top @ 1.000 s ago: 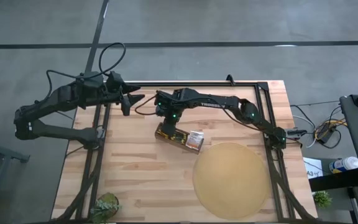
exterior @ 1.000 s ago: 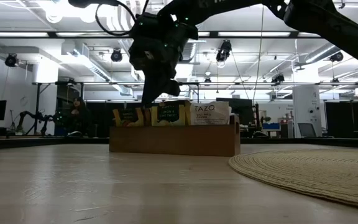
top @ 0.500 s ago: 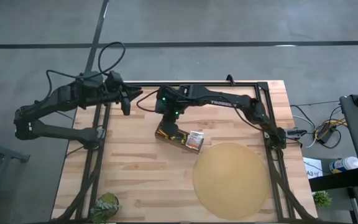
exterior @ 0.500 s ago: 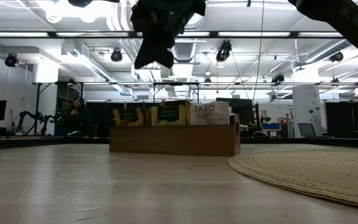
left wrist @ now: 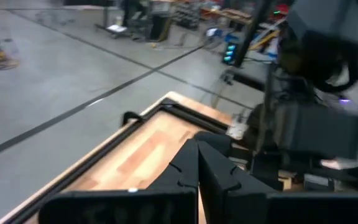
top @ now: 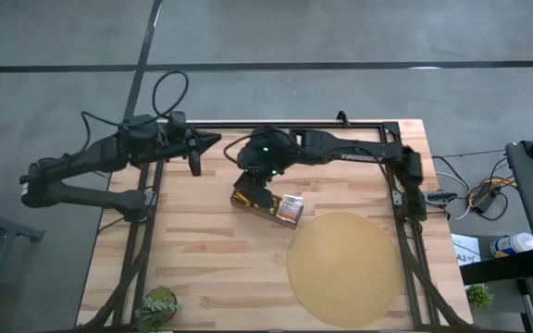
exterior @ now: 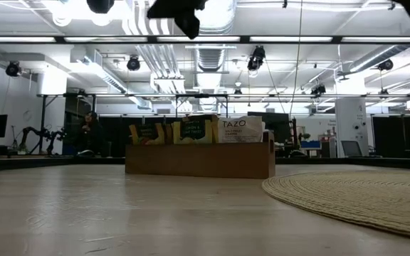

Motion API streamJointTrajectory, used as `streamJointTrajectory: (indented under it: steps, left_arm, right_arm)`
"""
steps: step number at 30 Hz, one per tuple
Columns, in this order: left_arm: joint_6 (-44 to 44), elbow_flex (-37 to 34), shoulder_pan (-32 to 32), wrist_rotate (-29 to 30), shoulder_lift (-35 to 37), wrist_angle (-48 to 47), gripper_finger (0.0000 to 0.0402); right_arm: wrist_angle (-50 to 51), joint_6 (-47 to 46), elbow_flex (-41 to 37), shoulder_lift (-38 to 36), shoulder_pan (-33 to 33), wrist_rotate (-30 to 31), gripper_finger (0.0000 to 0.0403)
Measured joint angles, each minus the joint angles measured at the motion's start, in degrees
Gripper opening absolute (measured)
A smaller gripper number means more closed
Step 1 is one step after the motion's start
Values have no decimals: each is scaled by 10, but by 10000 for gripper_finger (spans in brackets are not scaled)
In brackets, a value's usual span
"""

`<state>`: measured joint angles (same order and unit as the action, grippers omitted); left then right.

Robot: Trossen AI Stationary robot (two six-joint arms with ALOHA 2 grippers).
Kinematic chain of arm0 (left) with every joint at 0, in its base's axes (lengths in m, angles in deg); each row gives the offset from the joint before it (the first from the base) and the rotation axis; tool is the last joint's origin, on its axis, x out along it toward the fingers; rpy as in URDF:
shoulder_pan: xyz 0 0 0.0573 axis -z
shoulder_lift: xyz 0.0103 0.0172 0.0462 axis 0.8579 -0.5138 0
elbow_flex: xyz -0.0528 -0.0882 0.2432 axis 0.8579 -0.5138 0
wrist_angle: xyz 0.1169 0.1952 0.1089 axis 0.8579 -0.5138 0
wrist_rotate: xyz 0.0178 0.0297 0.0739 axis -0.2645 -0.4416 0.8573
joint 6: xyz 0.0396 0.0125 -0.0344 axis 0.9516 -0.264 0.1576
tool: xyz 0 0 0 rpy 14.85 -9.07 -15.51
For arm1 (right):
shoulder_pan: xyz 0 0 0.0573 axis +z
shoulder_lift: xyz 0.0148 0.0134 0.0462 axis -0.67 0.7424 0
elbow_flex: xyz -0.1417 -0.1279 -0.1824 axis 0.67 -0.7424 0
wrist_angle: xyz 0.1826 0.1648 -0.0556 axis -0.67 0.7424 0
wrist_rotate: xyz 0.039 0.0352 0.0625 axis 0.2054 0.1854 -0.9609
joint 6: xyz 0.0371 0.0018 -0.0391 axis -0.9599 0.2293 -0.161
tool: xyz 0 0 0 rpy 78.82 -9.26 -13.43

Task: Pick & Place Tea
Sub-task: Return to Home Position

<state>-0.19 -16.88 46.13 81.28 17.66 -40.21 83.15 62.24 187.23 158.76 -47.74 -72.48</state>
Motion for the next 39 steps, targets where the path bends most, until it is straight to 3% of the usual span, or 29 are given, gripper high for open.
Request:
streamJointTrajectory:
  steps: [8, 15, 19, 25, 31, 39]
  left_arm:
    - [0, -63, 9, -46, 6, 67, 0]
    - [-14, -82, 13, -54, 6, 74, 0]
    - [-15, -82, 13, -53, 6, 70, 0]
    - [-11, -83, 13, -53, 6, 69, 0]
    - [-15, -85, 13, -52, 5, 69, 0]
    - [-10, -107, 20, -54, 8, 95, 0]
  right_arm:
    - [-216, -85, -250, -139, 2, 7, 8]
    - [-316, -98, -424, -276, 13, 107, 8]
    - [-319, -133, -480, -343, 12, 155, 8]
    - [-319, -166, -532, -422, 13, 153, 8]
    - [-319, -86, -575, -477, 13, 153, 8]
    - [-324, -110, -653, -516, 18, 152, 9]
